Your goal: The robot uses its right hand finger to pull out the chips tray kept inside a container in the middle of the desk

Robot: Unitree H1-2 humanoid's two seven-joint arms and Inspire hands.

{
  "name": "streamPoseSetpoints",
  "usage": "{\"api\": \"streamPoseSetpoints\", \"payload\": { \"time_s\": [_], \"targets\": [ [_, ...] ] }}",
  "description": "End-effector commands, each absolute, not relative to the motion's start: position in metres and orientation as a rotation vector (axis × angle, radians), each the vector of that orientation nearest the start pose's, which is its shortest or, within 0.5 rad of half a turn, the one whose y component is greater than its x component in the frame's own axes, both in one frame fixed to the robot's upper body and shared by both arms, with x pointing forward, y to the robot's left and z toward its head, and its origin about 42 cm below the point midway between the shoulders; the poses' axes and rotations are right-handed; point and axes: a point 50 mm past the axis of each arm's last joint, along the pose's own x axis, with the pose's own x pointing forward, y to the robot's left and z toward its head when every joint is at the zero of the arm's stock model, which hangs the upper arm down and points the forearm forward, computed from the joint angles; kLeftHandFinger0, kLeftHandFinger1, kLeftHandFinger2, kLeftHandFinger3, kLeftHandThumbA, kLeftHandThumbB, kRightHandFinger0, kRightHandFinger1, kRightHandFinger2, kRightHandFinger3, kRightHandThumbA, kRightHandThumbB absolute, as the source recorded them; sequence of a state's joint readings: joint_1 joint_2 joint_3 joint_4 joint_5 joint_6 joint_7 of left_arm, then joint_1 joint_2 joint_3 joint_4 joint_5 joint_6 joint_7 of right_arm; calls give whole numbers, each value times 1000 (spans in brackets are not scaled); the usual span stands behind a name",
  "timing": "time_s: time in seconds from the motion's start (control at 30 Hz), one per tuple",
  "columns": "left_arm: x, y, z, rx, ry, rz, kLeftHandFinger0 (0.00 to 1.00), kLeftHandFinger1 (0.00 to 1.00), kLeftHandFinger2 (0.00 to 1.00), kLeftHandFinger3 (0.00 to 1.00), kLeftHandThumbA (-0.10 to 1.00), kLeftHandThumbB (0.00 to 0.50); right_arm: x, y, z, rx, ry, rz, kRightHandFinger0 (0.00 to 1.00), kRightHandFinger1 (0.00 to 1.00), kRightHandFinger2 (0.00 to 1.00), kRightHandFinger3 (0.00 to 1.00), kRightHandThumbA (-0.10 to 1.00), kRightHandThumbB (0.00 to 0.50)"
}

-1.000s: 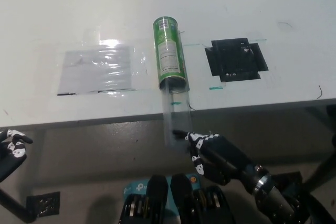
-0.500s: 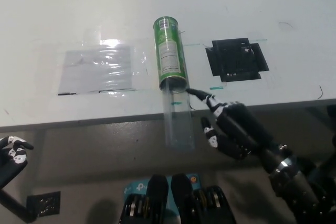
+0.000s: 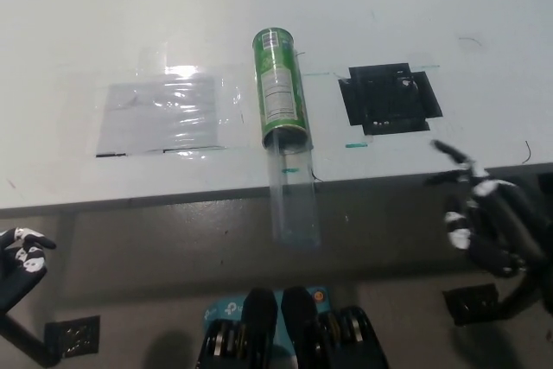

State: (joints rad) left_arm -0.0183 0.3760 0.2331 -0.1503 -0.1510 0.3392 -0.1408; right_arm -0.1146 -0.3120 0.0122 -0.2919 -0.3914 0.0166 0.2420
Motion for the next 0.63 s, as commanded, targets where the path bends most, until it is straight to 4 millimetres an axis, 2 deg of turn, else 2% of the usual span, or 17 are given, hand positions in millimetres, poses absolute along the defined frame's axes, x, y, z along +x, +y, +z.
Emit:
{"api": "streamPoseSetpoints", "payload": {
  "time_s": [0.0, 0.07, 0.17, 0.2, 0.33, 0.37, 0.47, 0.6],
  "targets": [
    [284, 381, 170, 186, 72, 73, 0, 0, 0, 79, -100, 72, 297, -297, 191, -484, -262, 35, 0, 0, 715, 842, -100, 183],
    [285, 381, 169, 175, 78, 75, 0, 0, 0, 79, -100, 76, 292, -308, 177, -390, -226, -47, 0, 13, 606, 768, -100, 220],
    [285, 380, 167, 181, 81, 77, 0, 0, 0, 71, -100, 78, 287, -319, 161, -331, -188, -124, 0, 0, 502, 717, -100, 215],
    [285, 380, 167, 187, 77, 74, 0, 0, 0, 64, -100, 89, 284, -323, 151, -219, -120, -166, 0, 17, 481, 709, -52, 205],
    [285, 380, 166, 163, 88, 83, 0, 0, 0, 53, -100, 86, 279, -330, 132, -133, -69, -221, 0, 47, 418, 660, -30, 194],
    [285, 379, 166, 146, 88, 83, 0, 0, 0, 59, -100, 73, 277, -333, 123, -90, -30, -255, 0, 25, 387, 646, 9, 222],
    [286, 380, 165, 156, 87, 81, 0, 0, 0, 65, -100, 77, 276, -333, 114, -58, 5, -290, 0, 2, 371, 614, 38, 234],
    [287, 380, 165, 154, 74, 75, 0, 0, 0, 59, -100, 72, 279, -331, 108, -43, 25, -320, 0, 0, 329, 582, 12, 224]
  ]
}}
